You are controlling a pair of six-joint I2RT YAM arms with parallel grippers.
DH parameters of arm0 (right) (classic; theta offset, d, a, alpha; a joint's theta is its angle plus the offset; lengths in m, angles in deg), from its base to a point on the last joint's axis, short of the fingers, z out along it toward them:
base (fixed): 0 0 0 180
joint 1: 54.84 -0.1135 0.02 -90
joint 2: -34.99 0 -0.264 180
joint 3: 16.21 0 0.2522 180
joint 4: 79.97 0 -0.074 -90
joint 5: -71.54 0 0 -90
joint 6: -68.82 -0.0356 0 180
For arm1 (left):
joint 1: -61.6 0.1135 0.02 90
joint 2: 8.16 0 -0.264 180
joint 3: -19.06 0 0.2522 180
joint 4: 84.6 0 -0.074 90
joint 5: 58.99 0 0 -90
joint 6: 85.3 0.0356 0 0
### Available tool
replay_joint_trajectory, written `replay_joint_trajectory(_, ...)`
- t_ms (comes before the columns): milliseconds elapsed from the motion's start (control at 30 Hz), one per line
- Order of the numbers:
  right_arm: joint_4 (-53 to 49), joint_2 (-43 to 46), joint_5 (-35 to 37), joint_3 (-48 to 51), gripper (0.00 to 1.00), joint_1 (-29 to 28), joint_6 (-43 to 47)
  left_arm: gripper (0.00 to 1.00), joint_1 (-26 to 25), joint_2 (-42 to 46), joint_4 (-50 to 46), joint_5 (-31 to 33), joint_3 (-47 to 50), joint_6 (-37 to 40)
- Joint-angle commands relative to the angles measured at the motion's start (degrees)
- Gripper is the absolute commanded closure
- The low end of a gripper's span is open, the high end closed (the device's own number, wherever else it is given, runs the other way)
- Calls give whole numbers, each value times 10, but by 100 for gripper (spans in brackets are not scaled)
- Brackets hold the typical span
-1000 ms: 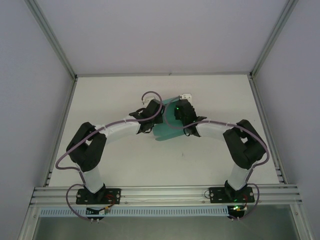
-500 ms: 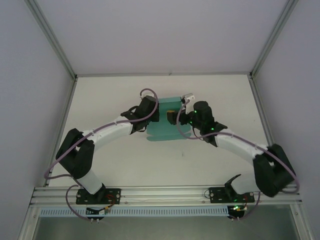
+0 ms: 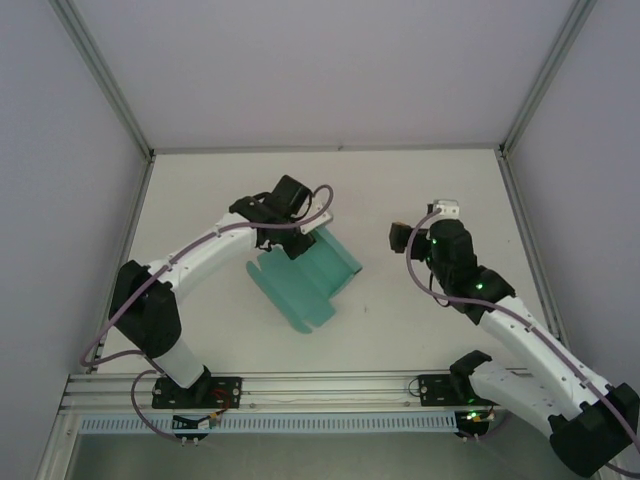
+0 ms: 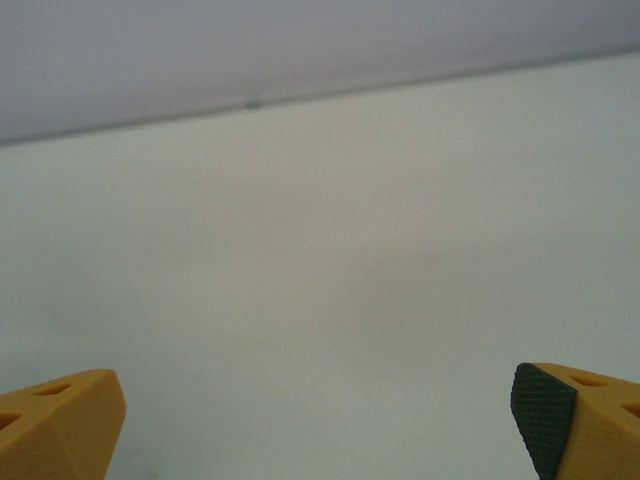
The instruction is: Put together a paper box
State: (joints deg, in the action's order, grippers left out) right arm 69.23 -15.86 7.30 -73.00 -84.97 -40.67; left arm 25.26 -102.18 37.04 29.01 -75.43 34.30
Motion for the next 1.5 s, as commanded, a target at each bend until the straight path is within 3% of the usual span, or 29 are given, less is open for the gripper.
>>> replay_joint_trajectory(0, -95, -8, 24, -27, 0, 6, -20, 100, -6, -40, -140, -6, -44, 93)
replay_joint_trajectory(300, -114, -70, 14, -52, 0, 25, -14, 100, -50, -167, -159, 101, -94, 53)
replay_joint_trajectory(567, -98, -76, 8, -33, 0, 42, -14, 100, -68, -228, -26, 276, -92, -34)
replay_joint_trajectory(700, -96, -75, -2, -22, 0, 56, -26, 100, -95, -265, 38, 361, -71, -36)
replay_joint_trajectory(867, -90, -77, -18, -11, 0, 69, -33, 100, -107, -315, 44, 381, -86, -35)
replay_joint_trajectory(1000, -91, -77, -27, -7, 0, 75, -34, 100, -106, -308, 54, 359, -90, -39)
replay_joint_trajectory(1133, -92, -75, -34, -4, 0, 80, -30, 62, -106, -272, 44, 308, -88, -12)
replay_joint_trajectory(1267, -91, -69, -48, 0, 0, 84, -21, 45, -106, -239, 32, 280, -90, 16)
replay_joint_trajectory(1400, -87, -57, -75, 3, 0, 87, 0, 17, -104, -208, 1, 251, -103, 42)
replay_joint_trajectory(1433, -84, -52, -78, 5, 0, 88, 6, 0, -104, -197, -7, 242, -106, 47)
replay_joint_trajectory(1467, -81, -48, -82, 7, 0, 88, 12, 0, -104, -187, -7, 235, -107, 50)
